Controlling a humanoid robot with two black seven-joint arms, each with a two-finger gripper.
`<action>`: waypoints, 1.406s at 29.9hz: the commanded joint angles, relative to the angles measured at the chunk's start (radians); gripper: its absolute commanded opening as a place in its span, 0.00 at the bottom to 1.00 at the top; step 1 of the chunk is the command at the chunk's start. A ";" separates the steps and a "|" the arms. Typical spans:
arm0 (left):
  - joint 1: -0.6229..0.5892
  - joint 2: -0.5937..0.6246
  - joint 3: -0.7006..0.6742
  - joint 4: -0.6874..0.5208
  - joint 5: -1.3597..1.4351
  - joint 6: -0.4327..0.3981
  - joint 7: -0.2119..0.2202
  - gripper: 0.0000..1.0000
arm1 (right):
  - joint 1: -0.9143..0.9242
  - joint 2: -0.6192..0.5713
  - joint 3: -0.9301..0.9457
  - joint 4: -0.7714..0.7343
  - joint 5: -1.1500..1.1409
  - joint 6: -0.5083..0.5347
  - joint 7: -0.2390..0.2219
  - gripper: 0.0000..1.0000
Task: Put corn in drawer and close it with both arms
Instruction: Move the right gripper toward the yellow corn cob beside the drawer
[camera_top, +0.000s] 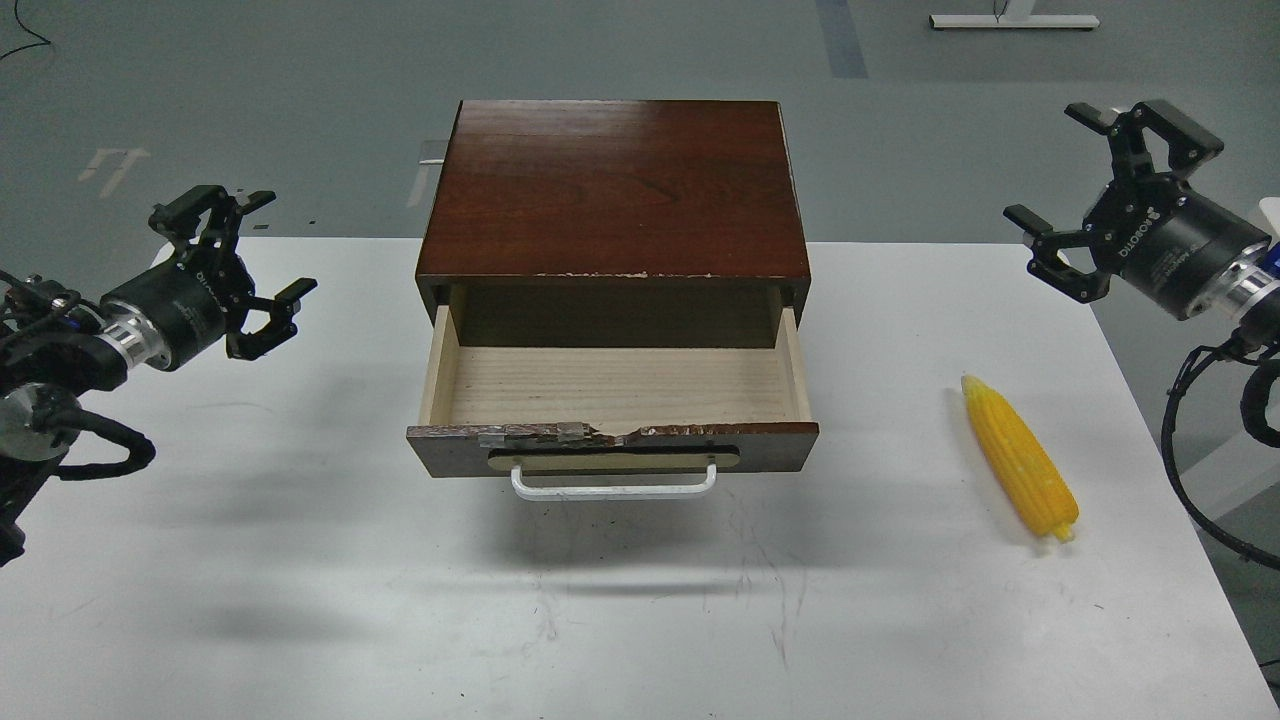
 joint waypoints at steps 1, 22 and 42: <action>0.002 0.007 -0.001 -0.002 -0.014 0.000 0.009 0.98 | 0.017 0.010 -0.012 0.002 0.002 0.000 -0.008 0.99; 0.003 0.007 -0.014 -0.012 -0.028 0.000 -0.010 0.98 | -0.019 0.036 -0.020 0.014 0.003 -0.055 -0.023 0.99; -0.007 0.004 -0.003 -0.016 -0.024 0.000 -0.008 0.98 | -0.036 0.176 -0.023 0.103 0.000 -0.345 -0.045 0.99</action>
